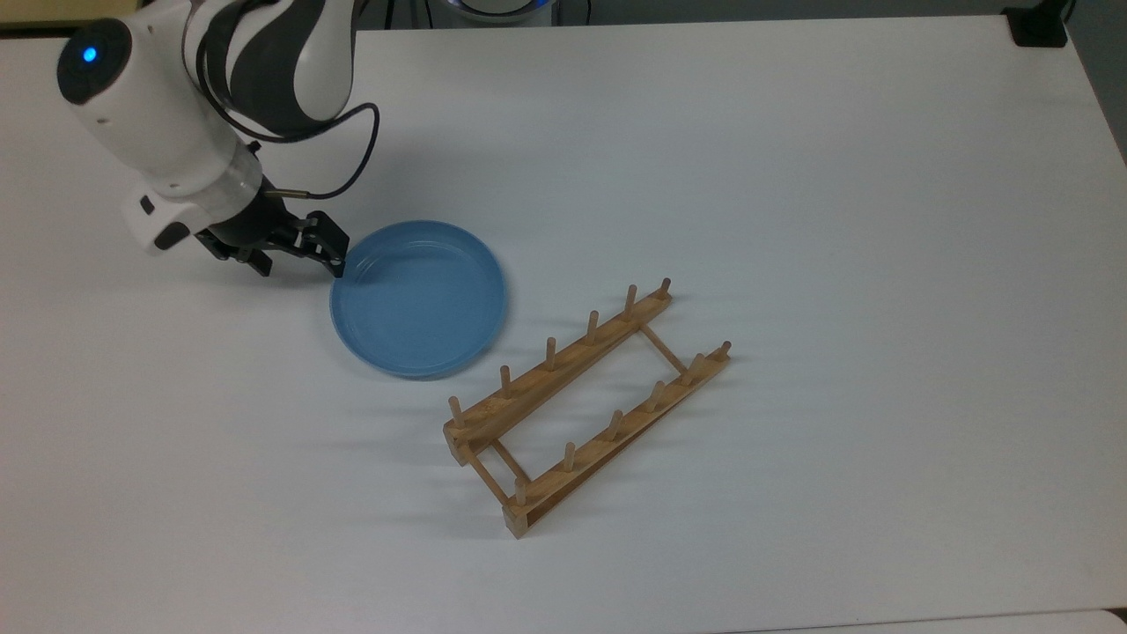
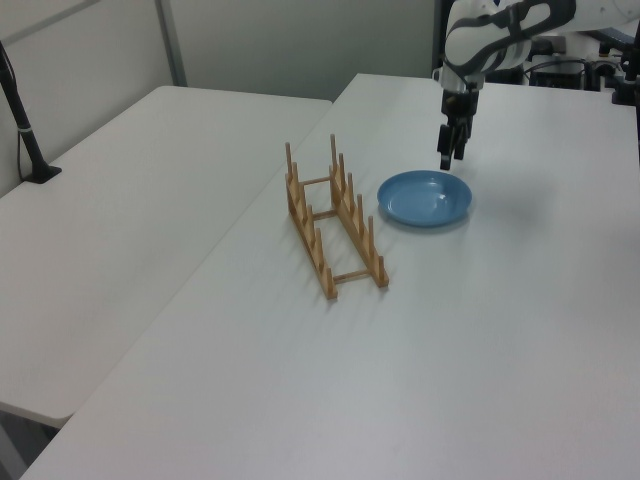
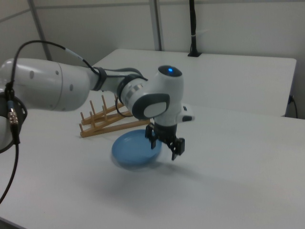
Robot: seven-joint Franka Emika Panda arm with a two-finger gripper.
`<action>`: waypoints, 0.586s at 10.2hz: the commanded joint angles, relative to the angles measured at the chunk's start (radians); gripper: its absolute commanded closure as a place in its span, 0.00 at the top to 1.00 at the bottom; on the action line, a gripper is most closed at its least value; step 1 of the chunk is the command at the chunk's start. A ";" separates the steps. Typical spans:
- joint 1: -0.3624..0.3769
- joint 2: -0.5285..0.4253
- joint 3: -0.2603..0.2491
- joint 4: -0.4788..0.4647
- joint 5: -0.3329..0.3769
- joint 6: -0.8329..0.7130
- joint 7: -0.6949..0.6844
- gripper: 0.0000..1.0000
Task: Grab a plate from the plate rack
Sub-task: 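Open the gripper and raise it away from the plate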
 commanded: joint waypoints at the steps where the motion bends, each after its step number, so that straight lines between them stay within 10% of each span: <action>1: 0.039 -0.202 0.003 -0.022 -0.097 -0.066 0.188 1.00; 6: 0.196 -0.382 0.098 -0.009 -0.407 -0.321 0.480 1.00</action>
